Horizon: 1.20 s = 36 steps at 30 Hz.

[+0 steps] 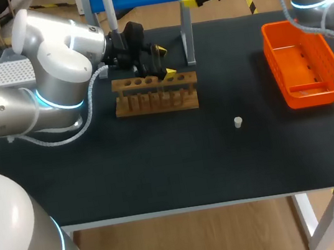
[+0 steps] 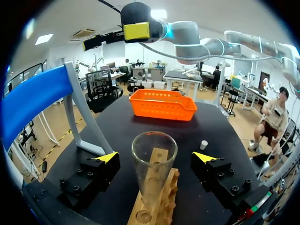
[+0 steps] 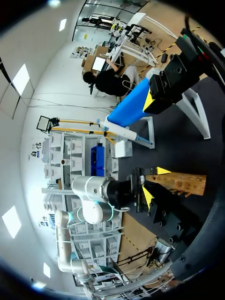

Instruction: Invert the test tube, pick up the pipette, mount the tip to pipette, aspirate from beaker and dispense into the tube, eject the tip, return the pipette, and cap with the stopper.

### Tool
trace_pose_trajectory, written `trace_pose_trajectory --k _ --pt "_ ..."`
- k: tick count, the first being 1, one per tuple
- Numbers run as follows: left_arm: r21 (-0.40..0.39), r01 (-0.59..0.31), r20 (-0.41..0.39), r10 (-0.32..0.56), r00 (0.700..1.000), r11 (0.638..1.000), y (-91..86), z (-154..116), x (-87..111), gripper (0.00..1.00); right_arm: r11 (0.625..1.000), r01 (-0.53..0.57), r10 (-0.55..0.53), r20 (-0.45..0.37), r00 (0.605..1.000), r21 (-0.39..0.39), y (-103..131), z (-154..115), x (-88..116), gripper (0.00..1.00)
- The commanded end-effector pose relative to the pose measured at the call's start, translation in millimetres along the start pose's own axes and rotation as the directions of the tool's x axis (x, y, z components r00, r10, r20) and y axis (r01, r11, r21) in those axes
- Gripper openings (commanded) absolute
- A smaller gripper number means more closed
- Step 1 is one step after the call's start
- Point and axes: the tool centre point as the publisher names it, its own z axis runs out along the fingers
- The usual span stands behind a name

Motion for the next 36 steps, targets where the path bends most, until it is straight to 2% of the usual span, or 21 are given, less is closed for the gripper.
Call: trace_pose_trajectory --k 1,6,11,17,19,36 --pt "-0.001 0.0 -0.003 0.0 1.0 1.0 0.0 -0.3 -0.9 1.0 1.0 -0.009 0.008 0.046 0.999 0.018 -2.0 -40.2 27.6 1.0" --pt "-0.001 0.0 -0.003 0.0 1.0 1.0 0.0 -0.3 -0.9 1.0 1.0 -0.004 0.001 0.104 0.995 0.026 -13.4 -79.0 53.3 1.0" --pt "-0.001 0.0 -0.003 0.0 1.0 1.0 0.0 -0.3 -0.9 1.0 0.998 -0.04 0.029 0.216 0.976 0.049 -34.7 -108.6 80.4 1.0" --pt "-0.001 0.0 -0.003 0.0 1.0 1.0 0.0 -0.3 -0.9 1.0 0.992 -0.08 0.046 0.304 0.952 0.098 -62.3 -125.1 113.8 1.0" --pt "-0.001 0.0 -0.003 0.0 1.0 1.0 0.0 -0.3 -0.9 1.0 0.989 -0.11 0.073 0.304 0.95 0.104 -70.3 -125.9 124.4 1.0" --pt "-0.001 0.0 -0.003 0.0 1.0 1.0 0.0 -0.3 -0.9 1.0 0.989 -0.11 0.073 0.304 0.95 0.104 -70.3 -125.9 124.4 1.0"
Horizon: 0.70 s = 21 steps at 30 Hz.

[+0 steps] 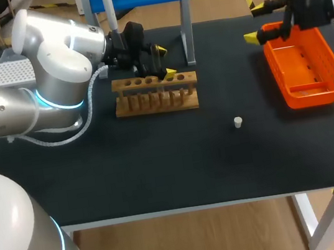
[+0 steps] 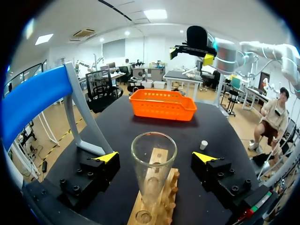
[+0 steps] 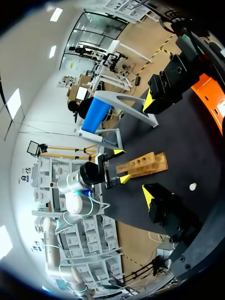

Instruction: Invert the test tube, pick up the pipette, mount the tip to pipette, aspirate from beaker and dispense into the tube, eject the tip, return the pipette, and cap with the stopper.

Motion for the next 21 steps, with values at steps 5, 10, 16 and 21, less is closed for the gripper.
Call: trace_pose_trajectory --k 5,10,16,21 --pt "-0.001 0.0 -0.003 0.0 1.0 1.0 0.1 -0.3 -0.9 1.0 1.0 -0.006 0.006 -0.001 1.0 0.008 -6.1 -1.5 6.6 1.0" --pt "-0.001 0.0 -0.003 0.0 1.0 1.0 0.1 -0.3 -0.9 1.0 0.999 -0.018 0.019 -0.031 0.999 0.029 -33.9 -11.5 28.8 1.0" --pt "-0.001 0.0 -0.003 0.0 1.0 1.0 0.1 -0.3 -0.9 1.0 0.999 -0.019 0.019 -0.005 1.0 0.028 -55.9 -29.9 56.5 1.0" --pt "-0.001 0.0 -0.003 0.0 1.0 1.0 0.1 -0.3 -0.9 1.0 0.999 -0.028 0.028 0.003 1.0 0.037 -78.1 -34.6 75.6 1.0"
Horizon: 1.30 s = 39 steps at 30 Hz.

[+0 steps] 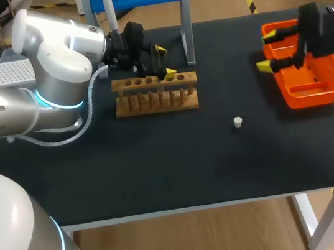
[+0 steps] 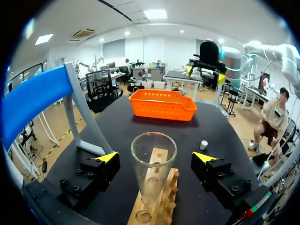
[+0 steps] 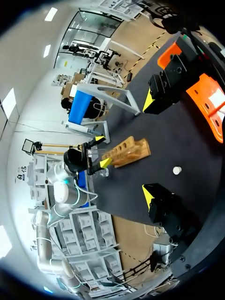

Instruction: Invert the test tube, pick up the pipette, mount the tip to pipette, aspirate from beaker and dispense into the tube, eject the tip, return the pipette, and cap with the stopper.

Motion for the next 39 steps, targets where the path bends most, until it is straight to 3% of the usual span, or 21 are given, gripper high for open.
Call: trace_pose_trajectory --k 1,10,15,26,39 --pt "-0.001 0.0 -0.003 0.0 1.0 1.0 0.0 -0.3 -0.9 1.0 1.0 -0.001 0.001 0.027 1.0 0.006 -21.4 -9.6 26.8 1.0" --pt "-0.001 0.0 -0.003 0.0 1.0 1.0 0.0 -0.3 -0.9 1.0 0.997 0.011 -0.014 0.043 0.999 0.072 -65.3 17.0 51.2 1.0" --pt "-0.001 0.0 -0.003 0.0 1.0 1.0 0.0 -0.3 -0.9 1.0 0.997 -0.013 0.009 0.041 0.999 0.079 -81.5 34.1 53.6 1.0" --pt "-0.001 0.0 -0.003 0.0 1.0 1.0 0.0 -0.3 -0.9 1.0 0.994 -0.036 0.033 0.033 0.999 0.101 -102.1 61.1 55.2 1.0" --pt "-0.001 0.0 -0.003 0.0 1.0 1.0 0.0 -0.3 -0.9 1.0 0.99 -0.045 0.042 0.024 0.999 0.131 -109.3 83.0 64.5 0.97"
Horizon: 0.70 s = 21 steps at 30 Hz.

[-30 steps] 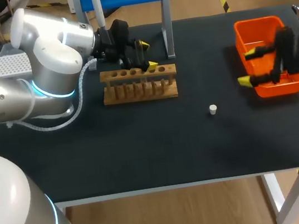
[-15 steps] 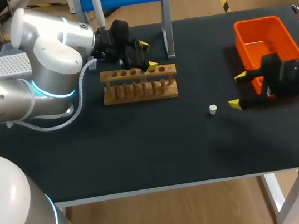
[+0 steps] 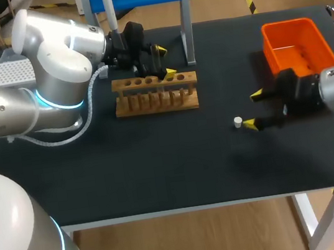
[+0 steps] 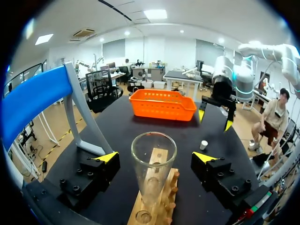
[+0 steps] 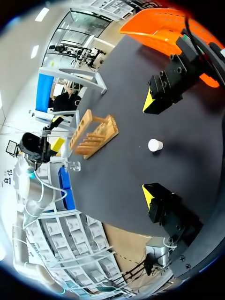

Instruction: Invert the test tube, pick up the pipette, mount the tip to pipette, aspirate from beaker and dispense into the tube, eject the tip, return the pipette, and cap with the stopper.

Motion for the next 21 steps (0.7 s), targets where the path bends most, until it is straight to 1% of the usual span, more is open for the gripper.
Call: trace_pose_trajectory --k 1,3,5,6,8,12,16,18,19,21 --pt "-0.001 0.0 -0.003 0.0 1.0 1.0 0.0 -0.3 -0.9 1.0 1.0 -0.007 0.007 0.003 1.0 0.012 -2.5 10.3 2.2 0.96" --pt "-0.001 0.0 -0.003 0.0 1.0 1.0 0.0 -0.3 -0.9 1.0 1.0 -0.006 0.006 0.005 1.0 0.017 -4.0 12.9 3.4 0.91" --pt "-0.001 0.0 -0.003 0.0 1.0 1.0 0.0 -0.3 -0.9 1.0 1.0 -0.006 0.006 0.006 1.0 0.022 -5.9 15.8 4.5 0.72" --pt "-0.001 0.0 -0.003 0.0 1.0 1.0 0.0 -0.3 -0.9 1.0 1.0 -0.006 0.005 0.008 1.0 0.027 -6.8 17.0 5.2 0.71" --pt "-0.001 0.0 -0.003 0.0 1.0 1.0 0.0 -0.3 -0.9 1.0 1.0 -0.005 0.005 0.008 1.0 0.031 -7.5 18.5 6.4 0.85" --pt "-0.001 0.0 -0.003 0.0 1.0 1.0 0.0 -0.3 -0.9 1.0 0.999 -0.001 0.001 0.01 1.0 0.037 -9.0 21.4 7.7 0.86" --pt "-0.001 0.0 -0.003 0.0 1.0 1.0 0.0 -0.3 -0.9 1.0 0.999 0.005 -0.006 0.014 1.0 0.045 -10.5 24.6 9.4 0.83" --pt "-0.001 0.0 -0.003 0.0 1.0 1.0 0.0 -0.3 -0.9 1.0 0.999 0.006 -0.006 0.016 1.0 0.049 -12.1 26.9 9.3 0.73" --pt "-0.001 0.0 -0.003 0.0 1.0 1.0 0.0 -0.3 -0.9 1.0 0.999 0.005 -0.006 0.016 1.0 0.051 -13.1 28.3 9.0 0.71" --pt "-0.001 0.0 -0.003 0.0 1.0 1.0 0.0 -0.3 -0.9 1.0 0.998 0.003 -0.004 0.018 1.0 0.057 -14.6 30.5 8.1 0.64"
